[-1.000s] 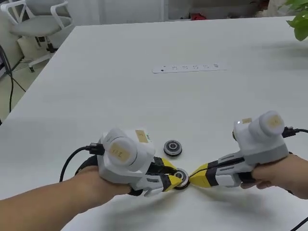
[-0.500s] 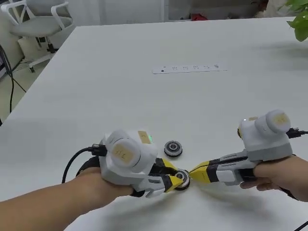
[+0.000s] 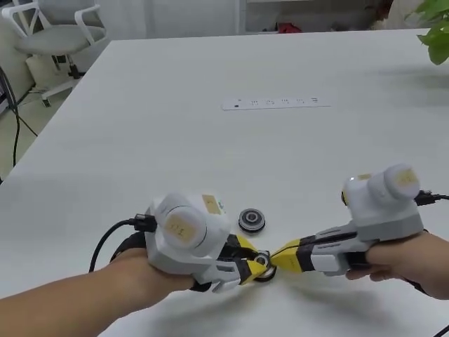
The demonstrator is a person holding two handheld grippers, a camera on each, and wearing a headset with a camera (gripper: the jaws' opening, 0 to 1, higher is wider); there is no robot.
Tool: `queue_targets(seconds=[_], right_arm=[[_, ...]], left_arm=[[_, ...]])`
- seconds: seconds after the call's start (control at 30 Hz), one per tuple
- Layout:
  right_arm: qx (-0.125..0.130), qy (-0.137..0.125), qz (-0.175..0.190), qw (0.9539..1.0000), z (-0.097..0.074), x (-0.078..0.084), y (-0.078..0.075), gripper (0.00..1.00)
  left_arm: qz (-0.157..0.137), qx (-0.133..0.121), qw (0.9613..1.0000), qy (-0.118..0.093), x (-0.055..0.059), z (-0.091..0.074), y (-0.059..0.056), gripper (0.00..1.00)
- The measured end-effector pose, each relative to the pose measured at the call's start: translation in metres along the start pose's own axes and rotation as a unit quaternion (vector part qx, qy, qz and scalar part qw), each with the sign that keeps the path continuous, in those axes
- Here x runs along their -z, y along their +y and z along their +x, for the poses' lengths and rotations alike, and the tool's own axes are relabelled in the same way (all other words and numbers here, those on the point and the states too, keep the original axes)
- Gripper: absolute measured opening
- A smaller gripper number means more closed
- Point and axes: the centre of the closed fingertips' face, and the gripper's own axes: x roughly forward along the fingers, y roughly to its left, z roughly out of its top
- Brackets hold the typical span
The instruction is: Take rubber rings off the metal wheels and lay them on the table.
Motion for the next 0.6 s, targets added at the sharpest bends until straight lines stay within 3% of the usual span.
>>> queue_targets(seconds=[0.33,0.37,0.43,0.6], right_arm=[[-0.009,-0.003,-0.021,0.9997,0.003,-0.005,0.013,0.00],[-0.044,-0.018,-0.012,0.9988,0.005,-0.012,0.028,0.00],[-0.015,-0.007,-0.054,0.9984,0.006,-0.013,0.021,0.00],[-0.006,0.007,-0.042,0.9991,0.003,-0.003,0.015,0.00]], left_arm=[[0.002,0.002,1.0000,-0.001,0.000,0.000,-0.001,0.13],[0.004,0.002,1.0000,-0.001,0.000,0.000,-0.001,0.13],[0.004,0.002,1.0000,-0.001,-0.001,0.000,-0.001,0.13],[0.008,0.002,1.0000,-0.004,-0.001,0.000,-0.001,0.13]])
